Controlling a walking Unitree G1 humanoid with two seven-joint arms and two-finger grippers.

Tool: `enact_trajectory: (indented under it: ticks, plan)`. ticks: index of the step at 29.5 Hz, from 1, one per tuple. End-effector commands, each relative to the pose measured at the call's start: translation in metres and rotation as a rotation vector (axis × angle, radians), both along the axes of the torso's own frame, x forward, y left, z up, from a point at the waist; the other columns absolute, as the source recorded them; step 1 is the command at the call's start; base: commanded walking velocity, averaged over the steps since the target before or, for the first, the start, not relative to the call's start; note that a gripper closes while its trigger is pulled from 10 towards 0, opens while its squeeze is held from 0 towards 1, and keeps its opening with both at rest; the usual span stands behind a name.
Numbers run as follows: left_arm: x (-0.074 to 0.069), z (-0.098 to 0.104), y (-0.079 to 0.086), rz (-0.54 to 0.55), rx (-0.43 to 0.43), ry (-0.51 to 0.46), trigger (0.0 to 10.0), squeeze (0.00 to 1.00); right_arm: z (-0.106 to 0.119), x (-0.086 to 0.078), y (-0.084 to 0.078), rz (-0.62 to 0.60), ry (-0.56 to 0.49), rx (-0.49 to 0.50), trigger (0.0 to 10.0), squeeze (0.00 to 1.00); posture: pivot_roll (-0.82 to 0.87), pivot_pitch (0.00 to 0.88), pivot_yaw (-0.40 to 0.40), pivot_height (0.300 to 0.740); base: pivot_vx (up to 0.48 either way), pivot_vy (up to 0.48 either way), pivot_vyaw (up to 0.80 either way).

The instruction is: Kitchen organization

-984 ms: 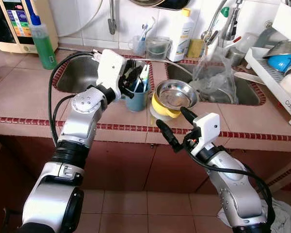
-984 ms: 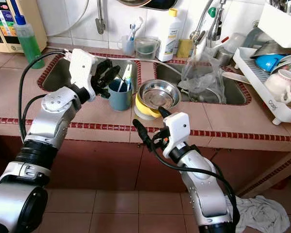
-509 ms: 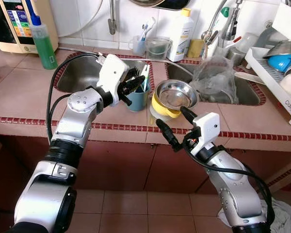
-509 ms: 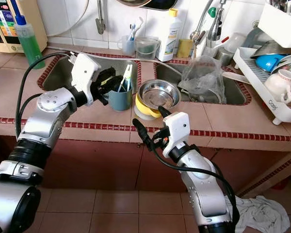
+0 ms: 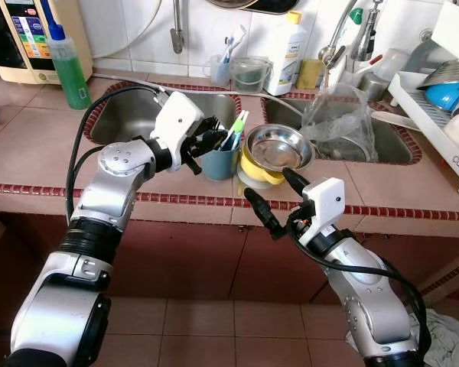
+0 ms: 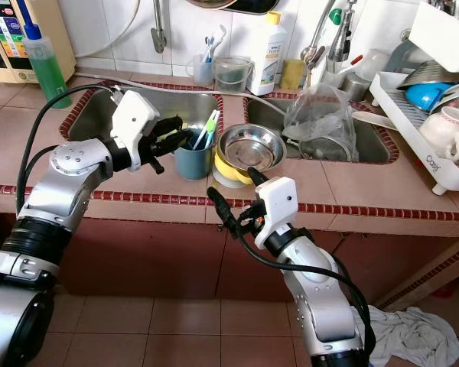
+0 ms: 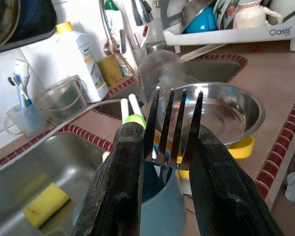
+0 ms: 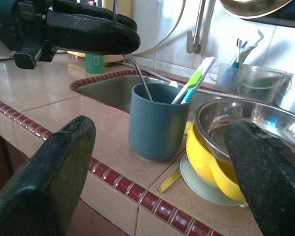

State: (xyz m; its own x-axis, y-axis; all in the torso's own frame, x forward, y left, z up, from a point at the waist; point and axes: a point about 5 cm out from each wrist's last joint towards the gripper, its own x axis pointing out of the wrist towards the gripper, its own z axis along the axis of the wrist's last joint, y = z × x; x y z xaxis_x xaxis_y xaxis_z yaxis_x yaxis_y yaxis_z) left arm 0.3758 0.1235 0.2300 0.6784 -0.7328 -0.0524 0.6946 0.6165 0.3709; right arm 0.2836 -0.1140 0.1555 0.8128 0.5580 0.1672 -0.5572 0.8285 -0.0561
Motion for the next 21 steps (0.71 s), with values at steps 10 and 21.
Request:
enact_trajectory:
  ticks: [10, 21]
  plan:
    - [0.0, 0.016, -0.001, -0.034, 0.007, -0.033, 10.0, 0.0, -0.001, 0.0, 0.001, -0.002, -0.001, 0.002, 10.0, 0.0, 0.0, 0.0, -0.035, 0.74, 0.0, 0.0, 0.0]
    - [0.001, 0.049, 0.008, 0.016, -0.107, -0.133, 10.0, 0.0, 0.0, 0.002, 0.0, -0.001, -0.004, -0.001, 10.0, 0.0, 0.0, 0.0, -0.045, 0.74, 0.0, 0.0, 0.0]
